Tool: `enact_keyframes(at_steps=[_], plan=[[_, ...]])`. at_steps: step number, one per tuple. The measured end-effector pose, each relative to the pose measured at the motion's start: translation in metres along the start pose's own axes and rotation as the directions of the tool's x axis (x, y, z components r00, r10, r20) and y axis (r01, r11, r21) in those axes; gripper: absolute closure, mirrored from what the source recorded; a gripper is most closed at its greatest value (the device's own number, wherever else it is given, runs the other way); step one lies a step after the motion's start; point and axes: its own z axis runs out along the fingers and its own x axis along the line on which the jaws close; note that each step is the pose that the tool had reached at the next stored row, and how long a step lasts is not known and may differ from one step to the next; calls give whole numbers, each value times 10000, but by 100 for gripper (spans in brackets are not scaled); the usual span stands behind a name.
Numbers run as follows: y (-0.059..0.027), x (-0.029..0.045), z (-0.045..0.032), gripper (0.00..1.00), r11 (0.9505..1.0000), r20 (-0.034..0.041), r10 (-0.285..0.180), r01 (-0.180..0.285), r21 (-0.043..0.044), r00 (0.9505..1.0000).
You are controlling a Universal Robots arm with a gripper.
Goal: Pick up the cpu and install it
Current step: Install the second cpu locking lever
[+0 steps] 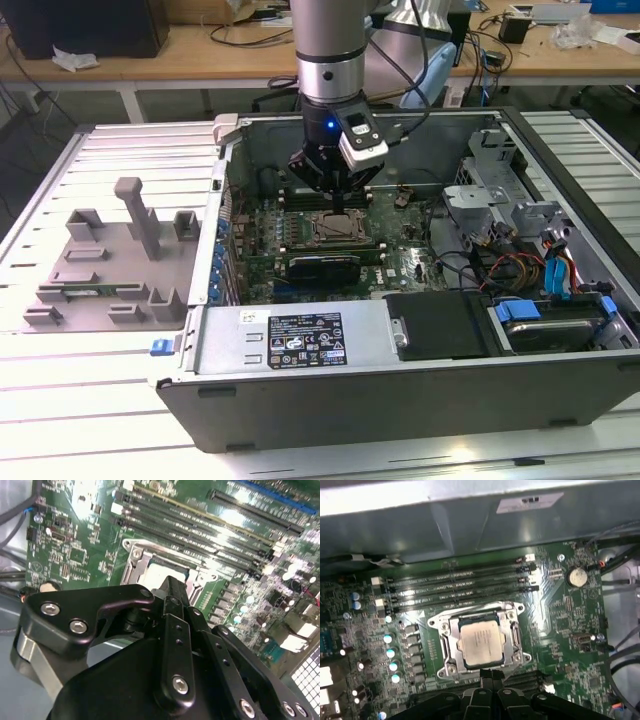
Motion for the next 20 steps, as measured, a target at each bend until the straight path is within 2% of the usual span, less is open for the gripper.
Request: enact_keyframes(at_steps=[4,10,16,20], plan=[[-6,18,27,89,9988,-69,-127,123,-473,9999],[-83,32,64,89,9956,-45,-766,762,-536,9971],[-174,20,70,89,9941,-39,-943,939,-551,9955],[-308,-2,77,89,9934,-52,-1012,1008,-555,9949]])
